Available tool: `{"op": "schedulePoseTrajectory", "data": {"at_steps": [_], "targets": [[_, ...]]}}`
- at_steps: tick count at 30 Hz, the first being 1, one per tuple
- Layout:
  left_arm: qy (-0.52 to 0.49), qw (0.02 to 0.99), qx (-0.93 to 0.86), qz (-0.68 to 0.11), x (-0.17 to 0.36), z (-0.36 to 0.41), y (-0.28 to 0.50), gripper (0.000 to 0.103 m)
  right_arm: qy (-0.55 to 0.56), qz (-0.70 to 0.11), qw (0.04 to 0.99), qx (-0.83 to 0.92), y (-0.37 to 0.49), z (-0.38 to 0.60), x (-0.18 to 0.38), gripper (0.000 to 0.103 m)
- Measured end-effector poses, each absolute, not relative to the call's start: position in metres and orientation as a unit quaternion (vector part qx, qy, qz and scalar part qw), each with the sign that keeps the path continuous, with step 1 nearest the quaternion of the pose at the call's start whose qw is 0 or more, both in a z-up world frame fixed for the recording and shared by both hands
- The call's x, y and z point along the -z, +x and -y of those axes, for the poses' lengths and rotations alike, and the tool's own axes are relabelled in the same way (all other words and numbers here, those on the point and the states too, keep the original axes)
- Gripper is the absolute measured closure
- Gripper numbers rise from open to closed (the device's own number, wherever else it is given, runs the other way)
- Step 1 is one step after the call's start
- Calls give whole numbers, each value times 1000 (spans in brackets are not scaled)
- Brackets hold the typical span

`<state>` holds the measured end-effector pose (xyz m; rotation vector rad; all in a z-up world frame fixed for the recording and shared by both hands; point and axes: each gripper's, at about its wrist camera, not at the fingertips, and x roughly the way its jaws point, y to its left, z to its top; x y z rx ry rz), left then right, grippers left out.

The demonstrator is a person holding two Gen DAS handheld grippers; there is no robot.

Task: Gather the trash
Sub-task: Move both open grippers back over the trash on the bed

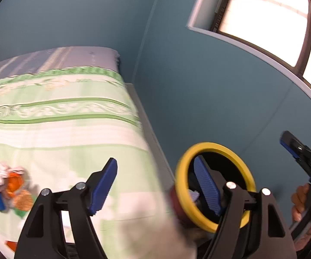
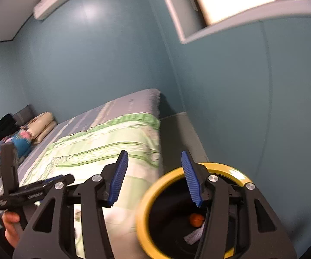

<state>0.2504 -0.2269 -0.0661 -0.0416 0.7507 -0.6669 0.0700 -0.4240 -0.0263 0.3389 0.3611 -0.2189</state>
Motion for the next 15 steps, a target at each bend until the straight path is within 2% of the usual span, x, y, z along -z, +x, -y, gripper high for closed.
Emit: {"op": "schedulePoseTrajectory", "data": {"at_steps": [8, 15], "targets": [[-32, 906, 254, -336, 42, 147, 254, 22, 118, -171, 978, 34, 79, 355, 7, 46], [-36, 925, 194, -324, 33, 72, 256, 14, 77, -192, 977, -43, 89, 288, 14, 43]]}}
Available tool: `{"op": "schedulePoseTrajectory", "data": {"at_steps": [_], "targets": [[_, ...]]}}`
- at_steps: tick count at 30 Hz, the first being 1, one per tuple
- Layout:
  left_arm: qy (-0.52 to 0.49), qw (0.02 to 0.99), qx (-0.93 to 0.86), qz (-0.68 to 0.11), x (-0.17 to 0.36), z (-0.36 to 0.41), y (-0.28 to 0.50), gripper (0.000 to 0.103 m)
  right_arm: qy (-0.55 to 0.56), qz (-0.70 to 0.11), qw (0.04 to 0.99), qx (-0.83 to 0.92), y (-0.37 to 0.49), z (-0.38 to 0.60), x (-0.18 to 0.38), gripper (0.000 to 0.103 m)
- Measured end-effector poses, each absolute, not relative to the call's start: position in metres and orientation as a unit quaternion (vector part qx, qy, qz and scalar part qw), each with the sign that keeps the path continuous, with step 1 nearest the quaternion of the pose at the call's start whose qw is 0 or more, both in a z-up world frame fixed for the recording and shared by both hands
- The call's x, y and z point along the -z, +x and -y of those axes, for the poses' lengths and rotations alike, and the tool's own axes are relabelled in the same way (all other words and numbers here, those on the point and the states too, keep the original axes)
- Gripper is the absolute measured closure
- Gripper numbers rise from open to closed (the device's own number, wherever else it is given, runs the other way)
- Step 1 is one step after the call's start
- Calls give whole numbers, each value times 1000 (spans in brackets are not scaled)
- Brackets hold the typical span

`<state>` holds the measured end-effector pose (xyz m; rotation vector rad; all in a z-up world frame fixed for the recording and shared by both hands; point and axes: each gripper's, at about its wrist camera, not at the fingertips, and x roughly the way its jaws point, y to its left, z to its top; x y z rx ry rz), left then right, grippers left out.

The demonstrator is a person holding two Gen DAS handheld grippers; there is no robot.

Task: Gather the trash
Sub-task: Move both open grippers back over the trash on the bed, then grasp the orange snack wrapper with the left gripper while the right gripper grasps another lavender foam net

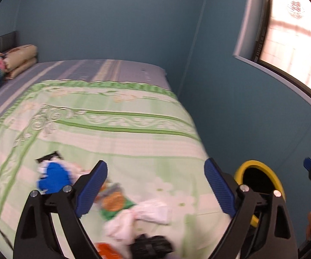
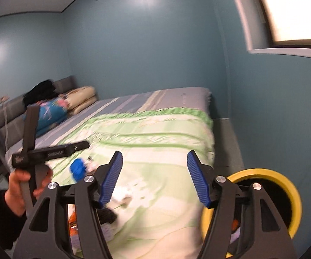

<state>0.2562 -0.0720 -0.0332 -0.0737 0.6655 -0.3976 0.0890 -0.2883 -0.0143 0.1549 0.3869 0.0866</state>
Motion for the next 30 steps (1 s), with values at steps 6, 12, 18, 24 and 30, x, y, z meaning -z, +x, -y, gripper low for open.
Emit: {"op": "schedulePoseTrajectory", "data": {"at_steps": [6, 12, 18, 24, 30], "targets": [[-44, 929, 148, -336, 47, 17, 258, 14, 55, -216, 970, -96, 92, 242, 32, 41], [-50, 928, 115, -350, 71, -20, 259, 14, 33, -249, 958, -137, 101, 204, 59, 41], [-69, 922, 108, -366, 97, -47, 251, 14, 6, -281, 945, -168, 94, 173, 88, 40], [-77, 911, 129, -384, 115, -47, 225, 14, -19, -311, 929, -200, 87, 149, 118, 36], [-65, 900, 150, -404, 128, -30, 201, 14, -11, -335, 919, -207, 82, 147, 137, 35]]}}
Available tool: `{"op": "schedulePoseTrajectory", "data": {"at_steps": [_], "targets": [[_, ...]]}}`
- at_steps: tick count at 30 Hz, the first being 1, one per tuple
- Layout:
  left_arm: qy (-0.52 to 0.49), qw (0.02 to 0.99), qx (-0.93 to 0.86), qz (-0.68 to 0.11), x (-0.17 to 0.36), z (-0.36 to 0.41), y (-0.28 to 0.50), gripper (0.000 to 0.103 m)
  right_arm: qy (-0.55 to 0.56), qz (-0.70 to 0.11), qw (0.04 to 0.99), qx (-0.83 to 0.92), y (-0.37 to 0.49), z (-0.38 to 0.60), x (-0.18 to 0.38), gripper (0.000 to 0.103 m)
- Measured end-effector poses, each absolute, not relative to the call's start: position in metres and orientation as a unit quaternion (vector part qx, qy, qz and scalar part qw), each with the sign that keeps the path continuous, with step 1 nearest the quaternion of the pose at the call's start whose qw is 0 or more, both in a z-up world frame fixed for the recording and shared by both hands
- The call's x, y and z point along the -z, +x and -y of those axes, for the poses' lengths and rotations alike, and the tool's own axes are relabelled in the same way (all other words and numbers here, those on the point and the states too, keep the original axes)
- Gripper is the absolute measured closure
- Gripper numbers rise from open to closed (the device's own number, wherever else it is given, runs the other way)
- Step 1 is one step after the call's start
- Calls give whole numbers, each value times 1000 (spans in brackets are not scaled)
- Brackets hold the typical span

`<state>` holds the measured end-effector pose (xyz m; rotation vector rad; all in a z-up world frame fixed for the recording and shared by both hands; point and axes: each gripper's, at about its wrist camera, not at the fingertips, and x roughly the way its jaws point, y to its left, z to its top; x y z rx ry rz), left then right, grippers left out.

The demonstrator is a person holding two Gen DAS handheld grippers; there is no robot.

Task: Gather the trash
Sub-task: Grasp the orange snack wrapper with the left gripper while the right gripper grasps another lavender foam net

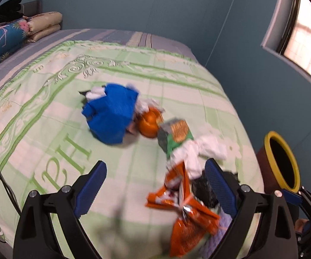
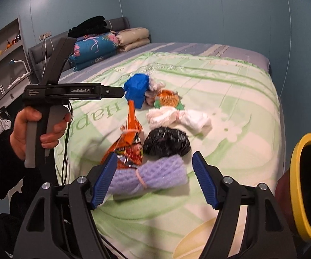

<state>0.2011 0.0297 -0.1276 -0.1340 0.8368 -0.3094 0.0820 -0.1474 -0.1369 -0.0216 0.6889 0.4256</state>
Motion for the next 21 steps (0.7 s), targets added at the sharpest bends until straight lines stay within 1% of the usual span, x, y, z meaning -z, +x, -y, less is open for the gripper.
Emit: {"op": "schedulePoseTrajectory", "data": {"at_steps": [3, 5, 12, 19, 21], "targets": [[-57, 894, 151, -417, 136, -21, 199, 14, -14, -347, 914, -209, 84, 146, 147, 33], [-53, 891, 153, -424, 140, -16, 199, 14, -9, -356, 909, -218, 85, 145, 154, 28], [-44, 884, 146, -442, 156, -7, 202, 14, -36, -371, 904, -210, 93, 139, 169, 28], [-46, 880, 138, -452, 166, -6, 210, 14, -17, -403, 892, -204, 118, 146, 185, 28], [-48, 878, 134, -456, 170, -6, 212, 17, -11, -411, 889, -204, 123, 147, 188, 31]]}}
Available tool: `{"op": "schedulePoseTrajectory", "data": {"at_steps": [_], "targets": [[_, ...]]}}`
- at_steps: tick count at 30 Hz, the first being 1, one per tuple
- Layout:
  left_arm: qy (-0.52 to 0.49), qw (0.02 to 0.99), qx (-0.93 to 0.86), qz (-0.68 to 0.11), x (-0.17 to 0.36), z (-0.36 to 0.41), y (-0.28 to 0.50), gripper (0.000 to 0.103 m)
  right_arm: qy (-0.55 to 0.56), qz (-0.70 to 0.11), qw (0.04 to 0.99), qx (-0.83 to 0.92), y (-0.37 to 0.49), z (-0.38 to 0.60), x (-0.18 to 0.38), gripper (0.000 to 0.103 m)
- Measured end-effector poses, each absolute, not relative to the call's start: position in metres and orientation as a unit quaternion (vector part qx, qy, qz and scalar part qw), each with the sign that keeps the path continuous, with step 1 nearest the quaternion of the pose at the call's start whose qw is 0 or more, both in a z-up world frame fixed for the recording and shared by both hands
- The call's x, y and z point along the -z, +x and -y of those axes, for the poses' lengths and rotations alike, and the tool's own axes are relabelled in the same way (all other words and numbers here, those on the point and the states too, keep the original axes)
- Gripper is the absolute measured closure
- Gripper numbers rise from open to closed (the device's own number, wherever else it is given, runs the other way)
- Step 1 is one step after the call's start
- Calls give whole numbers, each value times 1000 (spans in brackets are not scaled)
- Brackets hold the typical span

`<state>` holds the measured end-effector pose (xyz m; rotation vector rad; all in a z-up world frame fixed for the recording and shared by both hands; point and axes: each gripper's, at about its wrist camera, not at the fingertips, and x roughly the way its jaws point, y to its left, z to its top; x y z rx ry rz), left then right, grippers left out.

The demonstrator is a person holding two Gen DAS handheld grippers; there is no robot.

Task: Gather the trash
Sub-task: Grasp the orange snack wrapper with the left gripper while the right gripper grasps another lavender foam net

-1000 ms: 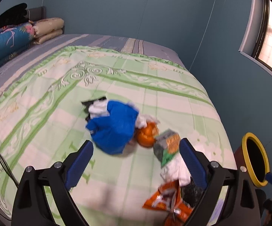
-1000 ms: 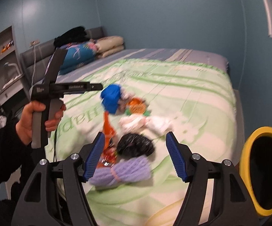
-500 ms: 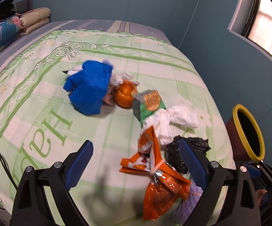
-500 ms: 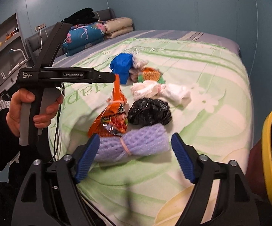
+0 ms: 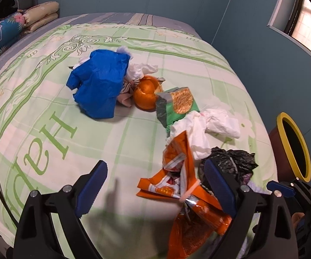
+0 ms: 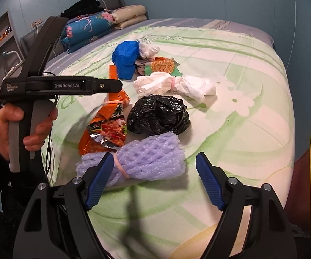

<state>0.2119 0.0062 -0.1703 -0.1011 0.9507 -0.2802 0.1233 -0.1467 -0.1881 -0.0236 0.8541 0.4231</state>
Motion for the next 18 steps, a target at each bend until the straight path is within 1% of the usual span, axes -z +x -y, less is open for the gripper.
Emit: {"op": "schedulePoseTrajectory", "data": {"at_steps": [1, 2, 4, 5, 8, 10, 11, 13, 14, 15, 16, 17, 18], "targets": [[-51, 876, 134, -460, 174, -7, 213, 22, -11, -415, 887, -204, 125, 146, 190, 32], [-53, 874, 134, -465, 177, -7, 214, 24, -13, -419, 885, -203, 127, 145, 192, 33], [-60, 868, 136, -474, 183, -7, 215, 32, -20, -426, 882, -202, 130, 141, 197, 37], [-62, 866, 141, -476, 185, -7, 215, 34, -21, -429, 880, -203, 130, 140, 198, 39], [-64, 865, 147, -475, 186, -7, 214, 49, -27, -431, 879, -202, 130, 137, 199, 46], [-61, 867, 147, -472, 184, -7, 213, 53, -29, -431, 879, -201, 130, 137, 199, 49], [-59, 868, 146, -470, 183, -7, 213, 54, -31, -434, 878, -200, 130, 136, 200, 55], [-57, 870, 147, -467, 182, -8, 213, 66, -32, -438, 877, -197, 131, 136, 202, 60], [-60, 869, 153, -467, 181, -8, 213, 70, -32, -438, 877, -197, 130, 136, 203, 65], [-60, 869, 152, -467, 181, -8, 213, 72, -33, -437, 877, -198, 130, 135, 202, 72], [-60, 870, 152, -466, 181, -8, 213, 73, -35, -435, 878, -198, 129, 134, 201, 76], [-60, 870, 153, -464, 180, -9, 212, 74, -39, -433, 879, -196, 128, 134, 200, 92], [-59, 871, 152, -464, 180, -8, 212, 85, -36, -435, 878, -197, 129, 134, 200, 93]]}}
